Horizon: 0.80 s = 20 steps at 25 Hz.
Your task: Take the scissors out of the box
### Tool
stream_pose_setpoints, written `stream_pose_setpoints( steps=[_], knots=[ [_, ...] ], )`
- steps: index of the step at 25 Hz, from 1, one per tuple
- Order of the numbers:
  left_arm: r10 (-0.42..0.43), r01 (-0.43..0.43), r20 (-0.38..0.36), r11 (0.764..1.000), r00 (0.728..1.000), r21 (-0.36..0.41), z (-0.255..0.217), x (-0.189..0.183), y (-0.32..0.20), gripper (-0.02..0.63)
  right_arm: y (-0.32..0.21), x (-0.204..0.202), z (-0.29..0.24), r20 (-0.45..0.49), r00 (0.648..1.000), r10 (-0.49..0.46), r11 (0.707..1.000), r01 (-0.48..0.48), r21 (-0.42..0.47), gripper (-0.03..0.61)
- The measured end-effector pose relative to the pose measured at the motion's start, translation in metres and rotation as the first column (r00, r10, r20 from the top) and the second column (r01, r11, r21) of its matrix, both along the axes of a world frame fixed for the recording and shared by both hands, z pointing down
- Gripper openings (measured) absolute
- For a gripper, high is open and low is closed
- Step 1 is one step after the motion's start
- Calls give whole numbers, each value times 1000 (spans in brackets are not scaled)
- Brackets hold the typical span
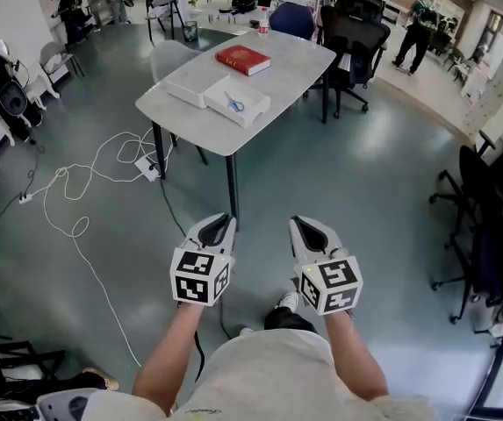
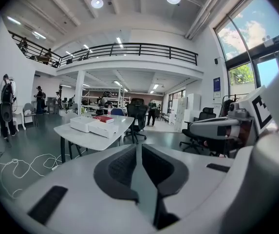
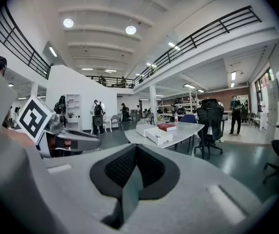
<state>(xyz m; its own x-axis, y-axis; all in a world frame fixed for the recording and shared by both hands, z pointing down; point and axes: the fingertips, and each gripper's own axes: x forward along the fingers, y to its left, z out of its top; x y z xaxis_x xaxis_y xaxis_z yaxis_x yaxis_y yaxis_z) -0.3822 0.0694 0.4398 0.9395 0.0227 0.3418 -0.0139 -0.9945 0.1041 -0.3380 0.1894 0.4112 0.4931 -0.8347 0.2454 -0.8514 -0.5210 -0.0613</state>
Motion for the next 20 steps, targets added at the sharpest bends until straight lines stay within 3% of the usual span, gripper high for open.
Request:
stream_pose_setpoints(
  steps=[9, 20],
  knots=[
    [-7, 7, 16, 1000, 1000, 10, 3, 32, -19, 23, -22, 33, 7, 15, 1000, -17, 1000, 17, 3, 5],
    [-67, 66, 31, 998, 997, 21, 2, 115, -52, 25, -57, 126, 4, 20, 997, -77, 997, 76, 22, 5]
  ],
)
